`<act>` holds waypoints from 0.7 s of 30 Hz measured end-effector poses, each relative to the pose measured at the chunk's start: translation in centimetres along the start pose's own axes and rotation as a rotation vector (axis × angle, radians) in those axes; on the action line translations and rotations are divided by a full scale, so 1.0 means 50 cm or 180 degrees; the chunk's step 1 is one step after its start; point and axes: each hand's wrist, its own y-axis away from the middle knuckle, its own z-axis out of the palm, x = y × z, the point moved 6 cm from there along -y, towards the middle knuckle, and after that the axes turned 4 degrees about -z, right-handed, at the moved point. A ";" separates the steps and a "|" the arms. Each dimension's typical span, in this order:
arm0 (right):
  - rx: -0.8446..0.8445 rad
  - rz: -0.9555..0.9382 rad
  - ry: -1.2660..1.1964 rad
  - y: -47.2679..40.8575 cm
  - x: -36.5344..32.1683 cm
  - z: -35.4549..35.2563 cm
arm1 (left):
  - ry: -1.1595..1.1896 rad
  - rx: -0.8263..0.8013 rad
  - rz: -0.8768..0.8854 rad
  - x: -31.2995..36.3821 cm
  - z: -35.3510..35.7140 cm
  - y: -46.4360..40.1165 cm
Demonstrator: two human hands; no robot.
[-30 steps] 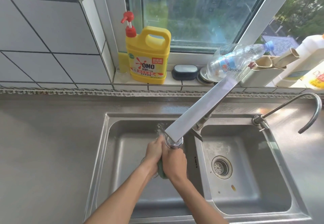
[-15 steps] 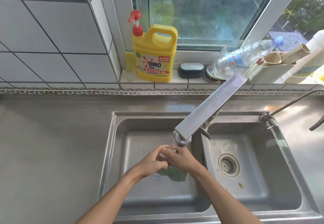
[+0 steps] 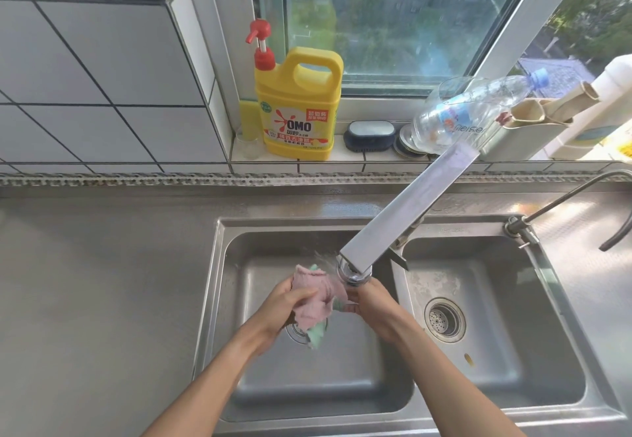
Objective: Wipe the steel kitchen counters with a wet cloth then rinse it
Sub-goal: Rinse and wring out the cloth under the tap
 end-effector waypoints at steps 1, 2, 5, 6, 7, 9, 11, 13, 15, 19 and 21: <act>-0.0032 0.0090 -0.0105 0.000 0.012 0.008 | 0.0222 -0.0013 -0.0014 -0.002 -0.001 0.001; -0.0091 0.0192 -0.0217 0.003 0.024 0.017 | 0.0425 -0.0008 -0.0036 -0.005 -0.002 0.001; -0.0241 0.0487 -0.0630 0.012 0.057 0.038 | 0.1035 -0.0041 -0.0255 -0.019 0.000 -0.004; -0.0276 0.0511 -0.0750 0.014 0.062 0.041 | 0.1233 -0.0113 -0.0315 -0.020 0.005 -0.005; -0.0293 0.0491 -0.0828 0.016 0.062 0.040 | 0.1402 -0.0161 -0.0345 -0.020 0.010 -0.008; -0.0303 0.0371 -0.0808 0.018 0.054 0.034 | 0.1528 -0.0173 -0.0385 -0.020 0.016 -0.018; -0.0192 0.0221 -0.0600 0.018 0.042 0.021 | 0.1250 -0.0192 -0.0483 -0.023 0.022 -0.023; 0.0098 0.0060 -0.0375 0.018 0.026 0.003 | 0.0595 -0.0195 -0.0579 -0.028 0.028 -0.025; 0.0430 -0.0067 -0.0169 0.019 0.008 -0.011 | 0.0050 -0.0054 -0.0588 -0.031 0.032 -0.027; 0.0929 -0.0271 -0.0053 0.018 -0.007 -0.030 | -0.0179 0.0477 -0.0434 -0.036 0.025 -0.045; 0.1109 -0.0434 0.0051 0.018 -0.010 -0.035 | -0.0192 0.0626 -0.0224 -0.026 0.026 -0.049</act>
